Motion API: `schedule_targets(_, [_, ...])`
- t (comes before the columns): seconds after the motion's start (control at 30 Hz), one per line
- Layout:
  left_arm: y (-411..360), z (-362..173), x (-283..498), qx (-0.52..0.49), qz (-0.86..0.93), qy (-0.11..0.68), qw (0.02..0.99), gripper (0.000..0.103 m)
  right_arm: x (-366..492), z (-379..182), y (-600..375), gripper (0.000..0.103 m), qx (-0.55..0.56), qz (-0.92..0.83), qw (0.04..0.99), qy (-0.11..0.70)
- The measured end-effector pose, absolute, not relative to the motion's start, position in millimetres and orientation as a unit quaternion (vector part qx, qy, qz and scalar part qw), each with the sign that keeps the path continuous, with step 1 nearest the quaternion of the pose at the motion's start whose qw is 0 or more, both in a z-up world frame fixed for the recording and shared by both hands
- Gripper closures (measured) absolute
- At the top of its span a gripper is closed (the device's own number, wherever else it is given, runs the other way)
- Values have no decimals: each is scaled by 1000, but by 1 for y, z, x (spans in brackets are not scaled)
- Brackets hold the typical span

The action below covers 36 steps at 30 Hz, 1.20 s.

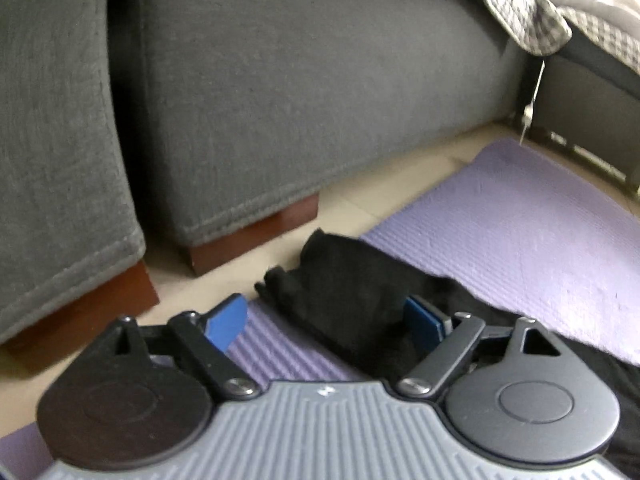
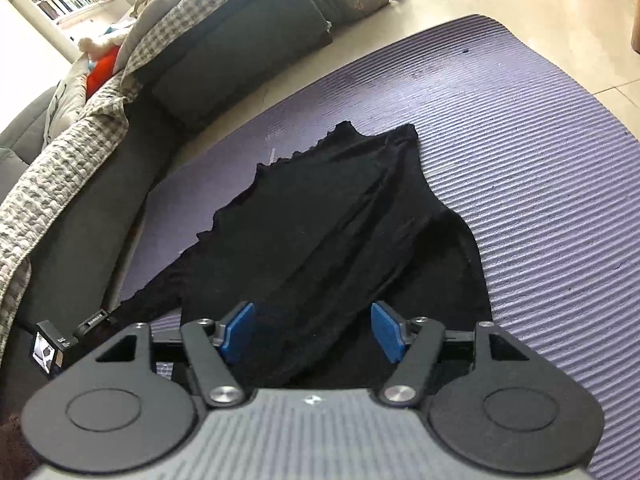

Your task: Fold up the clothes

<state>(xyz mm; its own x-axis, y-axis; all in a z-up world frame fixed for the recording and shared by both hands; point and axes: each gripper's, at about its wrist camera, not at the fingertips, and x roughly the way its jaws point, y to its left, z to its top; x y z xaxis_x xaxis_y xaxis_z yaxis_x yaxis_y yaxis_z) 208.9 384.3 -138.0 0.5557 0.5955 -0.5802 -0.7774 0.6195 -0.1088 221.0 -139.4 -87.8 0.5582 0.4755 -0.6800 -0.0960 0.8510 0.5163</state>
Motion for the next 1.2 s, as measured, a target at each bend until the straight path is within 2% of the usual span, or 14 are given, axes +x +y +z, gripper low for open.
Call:
schedule_targets(0.13, [393,-140,204,-208,411,223,859,38,222,-90,-135,37,207,171,855,444])
schedule_targets(0.23, [398,-140,198,-231,419,206,853,60,222,-92,-131,37,201,175,853,449])
schedule_targets(0.37, [407,-141,188,-257,419,192,849,99,221,-94,-129,36,194,180,852,451])
schedule_targets(0.6, [394,-133,190,-256,386,181,867,99,219,-93,-124,34,184,190,849,458])
schedule_targets(0.97, [316,-85,213,-249,223,143,932,100,216,-89,-126,33,181,200,846,460])
schedule_targets(1.2, [276,-76,211,-246,146,179,941,100,216,-84,-128,32,192,206,845,454])
